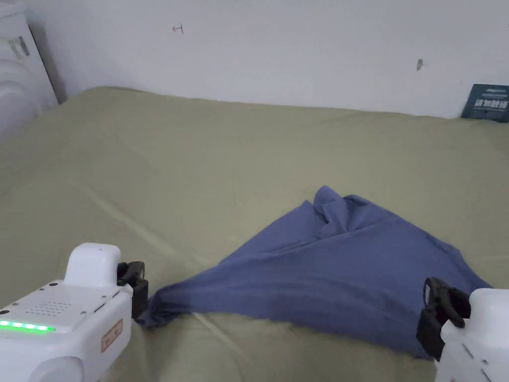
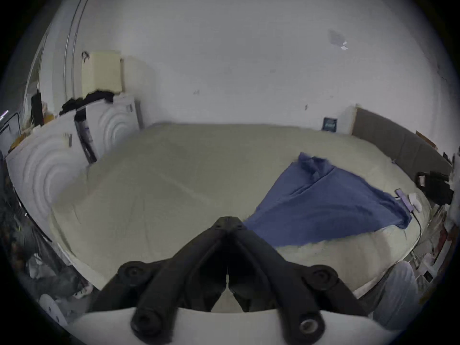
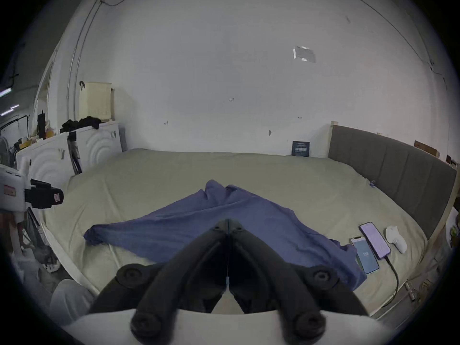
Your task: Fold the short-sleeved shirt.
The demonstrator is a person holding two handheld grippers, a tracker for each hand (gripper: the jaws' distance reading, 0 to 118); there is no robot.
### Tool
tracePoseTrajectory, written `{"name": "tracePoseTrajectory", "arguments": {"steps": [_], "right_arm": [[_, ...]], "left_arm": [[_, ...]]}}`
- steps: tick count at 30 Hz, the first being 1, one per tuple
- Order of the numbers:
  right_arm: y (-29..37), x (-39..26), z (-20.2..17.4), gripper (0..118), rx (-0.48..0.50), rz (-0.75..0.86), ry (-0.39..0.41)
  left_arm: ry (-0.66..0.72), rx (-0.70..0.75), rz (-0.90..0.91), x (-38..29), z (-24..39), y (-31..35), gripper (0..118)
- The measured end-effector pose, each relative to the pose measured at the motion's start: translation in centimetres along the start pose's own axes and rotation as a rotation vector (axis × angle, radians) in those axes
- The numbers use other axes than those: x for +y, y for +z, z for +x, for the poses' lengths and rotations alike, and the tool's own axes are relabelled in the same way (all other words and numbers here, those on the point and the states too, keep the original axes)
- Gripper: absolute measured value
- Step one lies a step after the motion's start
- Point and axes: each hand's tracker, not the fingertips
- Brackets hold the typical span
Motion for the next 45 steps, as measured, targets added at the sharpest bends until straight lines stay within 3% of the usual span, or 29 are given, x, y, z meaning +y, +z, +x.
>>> {"name": "tracePoseTrajectory", "arguments": {"steps": [5, 6, 7, 8, 9, 10, 14, 15, 16, 17, 20, 21, 26, 32, 33, 34, 35, 36, 37, 38, 45], "right_arm": [[-2.1, -1.7, -0.5, 1, 0.043, -0.106, 0.005], [-2.5, -2.2, -0.5, 1, 0.038, -0.12, 0.008], [-2.8, -2.5, -0.5, 1, 0.041, -0.133, 0.01], [-3.0, -2.8, -0.6, 1, 0.041, -0.145, 0.013], [-3.3, -3.1, -0.6, 1, 0.046, -0.165, 0.013], [-3.6, -3.4, -0.5, 1, 0.047, -0.173, 0.006], [-4.2, -4.2, -0.1, 1, 0.05, -0.215, -0.013], [-4.4, -4.3, 0.0, 1, 0.051, -0.228, -0.014], [-4.6, -4.5, 0.2, 1, 0.049, -0.245, -0.01], [-4.8, -4.7, 0.3, 1, 0.047, -0.255, -0.003], [-5.4, -5.2, 1.3, 1, 0.035, -0.277, 0.01], [-5.8, -5.2, 1.8, 1, 0.031, -0.284, 0.012], [-9.5, -3.7, 5.3, 1, -0.004, -0.31, 0.014], [-20.8, 0.2, 11.5, 4, -0.032, -0.393, -0.013], [-23.3, 1.0, 12.5, 14, -0.016, -0.409, -0.021], [-25.8, 1.8, 13.0, 39, -0.012, -0.458, -0.003], [-28.1, 2.5, 13.3, 88, 0.004, -0.484, 0.014], [-30.7, 3.1, 13.8, 112, 0.034, -0.518, 0.015], [-32.9, 3.5, 13.9, 117, 0.061, -0.552, 0.014], [-34.8, 4.1, 14.0, 117, 0.047, -0.533, 0.024], [-44.0, 2.3, 11.7, 114, 0.064, -0.813, 0.15]], "left_arm": [[0.133, -0.12, -0.192, -1.5, -3.5, -5.7, 0], [0.125, -0.139, -0.227, -1.6, -3.8, -6.9, 6], [0.105, -0.129, -0.243, -1.7, -3.8, -7.8, 28], [0.089, -0.11, -0.242, -1.8, -3.6, -8.6, 78], [0.076, -0.122, -0.267, -2.0, -3.5, -9.9, 109], [0.076, -0.138, -0.312, -2.2, -3.4, -11.2, 118], [0.033, -0.09, -0.378, -2.7, -2.1, -14.1, 115], [0.019, -0.082, -0.407, -3.1, -1.8, -14.7, 106], [0.017, -0.075, -0.4, -3.2, -1.4, -14.9, 85], [0.014, -0.08, -0.396, -3.1, -1.1, -15.0, 51], [0.036, -0.133, -0.396, -2.8, -0.6, -14.5, 2], [0.037, -0.187, -0.404, -2.7, -0.2, -14.5, 2], [0.002, -0.124, -0.394, -2.2, 0.2, -14.5, 2], [-0.044, -0.092, -0.38, -2.6, 1.0, -14.3, 2], [-0.048, -0.09, -0.382, -2.8, 1.1, -14.4, 2], [-0.047, -0.087, -0.382, -2.8, 1.1, -14.4, 2], [-0.043, -0.09, -0.386, -2.8, 0.9, -14.6, 2], [-0.032, -0.093, -0.392, -2.7, 0.7, -14.7, 2], [-0.012, -0.096, -0.389, -2.6, 0.5, -14.7, 2], [0.003, -0.101, -0.39, -2.6, 0.4, -14.6, 2], [0.048, -0.118, -0.389, -2.8, 0.0, -14.7, 2]]}}
